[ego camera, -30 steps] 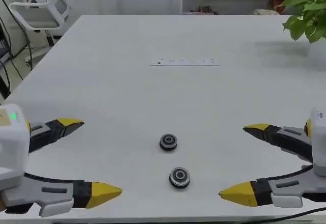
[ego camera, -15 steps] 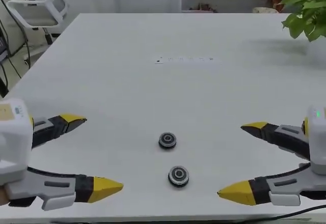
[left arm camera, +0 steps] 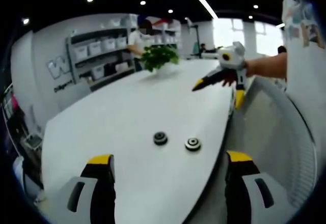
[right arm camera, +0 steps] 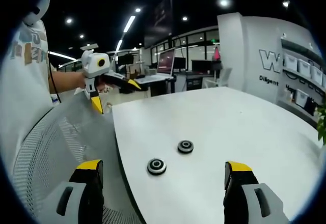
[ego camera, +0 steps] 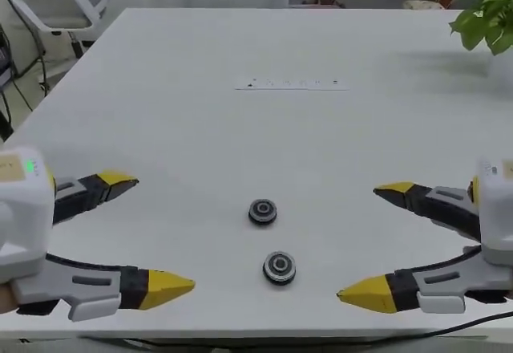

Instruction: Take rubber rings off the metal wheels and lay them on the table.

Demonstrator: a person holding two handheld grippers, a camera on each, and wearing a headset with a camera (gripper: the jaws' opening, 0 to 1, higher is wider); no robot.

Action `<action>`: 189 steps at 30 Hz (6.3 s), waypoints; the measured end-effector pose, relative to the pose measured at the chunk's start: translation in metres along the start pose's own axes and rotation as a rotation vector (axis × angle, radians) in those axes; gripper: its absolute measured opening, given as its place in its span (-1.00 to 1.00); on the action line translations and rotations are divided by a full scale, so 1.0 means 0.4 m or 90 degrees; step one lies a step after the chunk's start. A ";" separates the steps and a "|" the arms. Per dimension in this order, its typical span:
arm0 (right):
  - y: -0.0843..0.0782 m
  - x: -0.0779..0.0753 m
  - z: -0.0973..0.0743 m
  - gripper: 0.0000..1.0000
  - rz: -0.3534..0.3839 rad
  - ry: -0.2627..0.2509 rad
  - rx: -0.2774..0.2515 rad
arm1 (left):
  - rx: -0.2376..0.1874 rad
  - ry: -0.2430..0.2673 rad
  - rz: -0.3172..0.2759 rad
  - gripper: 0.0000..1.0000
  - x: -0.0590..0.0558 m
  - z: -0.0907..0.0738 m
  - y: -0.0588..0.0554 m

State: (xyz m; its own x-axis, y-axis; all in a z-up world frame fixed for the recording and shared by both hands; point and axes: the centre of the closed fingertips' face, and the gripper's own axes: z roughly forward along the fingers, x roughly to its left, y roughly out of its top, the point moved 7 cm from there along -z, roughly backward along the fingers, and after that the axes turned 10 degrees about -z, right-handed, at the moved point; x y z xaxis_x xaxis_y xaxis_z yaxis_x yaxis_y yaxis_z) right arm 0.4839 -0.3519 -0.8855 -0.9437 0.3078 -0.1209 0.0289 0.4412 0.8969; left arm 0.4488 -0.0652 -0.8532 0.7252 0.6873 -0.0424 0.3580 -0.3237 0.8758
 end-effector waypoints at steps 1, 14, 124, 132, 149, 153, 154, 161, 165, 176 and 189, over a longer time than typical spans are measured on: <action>0.000 -0.001 0.004 0.98 0.000 0.001 -0.001 | 0.001 0.000 0.001 0.80 0.002 0.002 0.001; 0.008 -0.022 0.025 0.91 -0.011 0.007 -0.013 | -0.006 -0.010 0.016 0.80 0.025 0.026 0.017; -0.128 -0.010 0.227 -0.32 -0.086 0.172 0.057 | 0.144 -0.267 0.097 -0.50 -0.082 0.401 -0.071; -0.131 -0.008 0.229 -0.32 -0.085 0.173 0.059 | 0.148 -0.262 0.114 -0.63 -0.086 0.407 -0.080; -0.129 0.006 0.245 -0.38 -0.085 0.187 0.056 | 0.136 -0.243 0.136 -0.73 -0.089 0.410 -0.090; -0.133 0.008 0.254 -0.40 -0.076 0.188 0.055 | 0.133 -0.240 0.134 -0.73 -0.088 0.410 -0.089; -0.133 0.009 0.255 -0.41 -0.075 0.188 0.056 | 0.133 -0.239 0.134 -0.73 -0.089 0.412 -0.089; -0.137 0.012 0.265 -0.47 -0.068 0.185 0.056 | 0.130 -0.236 0.131 -0.73 -0.088 0.412 -0.086; -0.135 0.014 0.267 -0.48 -0.071 0.187 0.056 | 0.129 -0.235 0.132 -0.73 -0.088 0.412 -0.085; -0.136 0.014 0.254 -0.52 -0.066 0.176 0.052 | 0.125 -0.233 0.132 -0.73 -0.086 0.412 -0.084; -0.153 0.009 0.235 -0.72 -0.041 0.169 0.062 | 0.120 -0.232 0.126 -0.73 -0.085 0.409 -0.084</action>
State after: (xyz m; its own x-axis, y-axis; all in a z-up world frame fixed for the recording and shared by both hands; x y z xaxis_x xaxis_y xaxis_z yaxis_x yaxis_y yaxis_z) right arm 0.5096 -0.2984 -0.9807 -0.9975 0.0509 -0.0488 -0.0140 0.5352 0.8446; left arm 0.5083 -0.1840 -0.9597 0.9380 0.3375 -0.0795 0.2683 -0.5611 0.7831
